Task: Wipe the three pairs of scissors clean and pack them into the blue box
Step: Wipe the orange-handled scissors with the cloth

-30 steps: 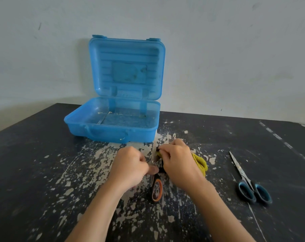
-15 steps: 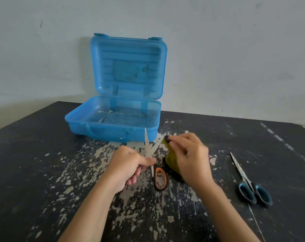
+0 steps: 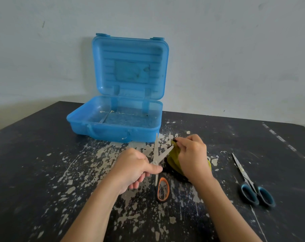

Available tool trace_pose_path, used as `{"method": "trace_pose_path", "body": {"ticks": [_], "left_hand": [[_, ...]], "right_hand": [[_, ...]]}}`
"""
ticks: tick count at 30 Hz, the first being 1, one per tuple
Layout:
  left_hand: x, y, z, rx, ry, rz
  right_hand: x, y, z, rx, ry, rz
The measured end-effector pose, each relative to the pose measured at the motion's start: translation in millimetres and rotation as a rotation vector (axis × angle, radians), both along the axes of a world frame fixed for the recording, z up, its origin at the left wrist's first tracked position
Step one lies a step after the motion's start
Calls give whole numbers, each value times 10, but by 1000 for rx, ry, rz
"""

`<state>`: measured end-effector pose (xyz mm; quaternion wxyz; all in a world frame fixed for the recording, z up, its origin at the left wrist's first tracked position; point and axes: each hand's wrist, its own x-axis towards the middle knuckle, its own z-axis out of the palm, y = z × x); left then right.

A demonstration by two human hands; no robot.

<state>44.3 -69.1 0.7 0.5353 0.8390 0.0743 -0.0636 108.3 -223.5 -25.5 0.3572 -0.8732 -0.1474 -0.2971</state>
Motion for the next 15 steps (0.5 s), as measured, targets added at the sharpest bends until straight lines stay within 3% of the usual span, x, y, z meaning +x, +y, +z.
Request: {"method": "trace_pose_path", "body": {"ticks": [3, 7, 12, 15], "left_hand": [[9, -19, -12, 9, 14, 5], [5, -24, -17, 11, -7, 14], [-9, -7, 4, 13, -32, 2], [18, 39, 7, 11, -20, 50]], "right_hand": [[6, -33, 17, 75, 13, -78], [-122, 18, 3, -15, -87, 59], [-41, -172, 14, 92, 199, -127], [-70, -260, 80, 2, 364, -61]]}}
